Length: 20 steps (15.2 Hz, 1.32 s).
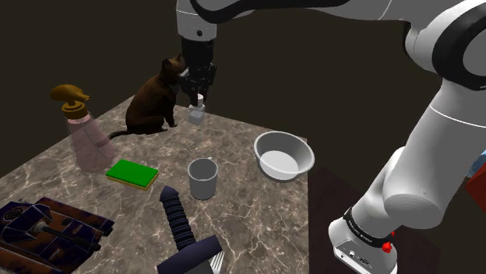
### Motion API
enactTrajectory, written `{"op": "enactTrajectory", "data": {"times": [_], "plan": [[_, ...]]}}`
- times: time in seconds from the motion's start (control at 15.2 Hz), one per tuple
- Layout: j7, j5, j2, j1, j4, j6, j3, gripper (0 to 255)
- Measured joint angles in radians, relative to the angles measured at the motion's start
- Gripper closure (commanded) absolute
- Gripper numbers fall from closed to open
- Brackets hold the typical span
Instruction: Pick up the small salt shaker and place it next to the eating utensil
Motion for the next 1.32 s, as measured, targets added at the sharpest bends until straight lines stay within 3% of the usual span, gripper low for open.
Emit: {"op": "enactTrajectory", "data": {"times": [0.59, 1.32], "plan": [[0.138, 0.07, -0.194, 0.075, -0.236, 0.056, 0.075, 255], [0.304, 0.134, -0.309, 0.165, -0.362, 0.086, 0.175, 255]]}}
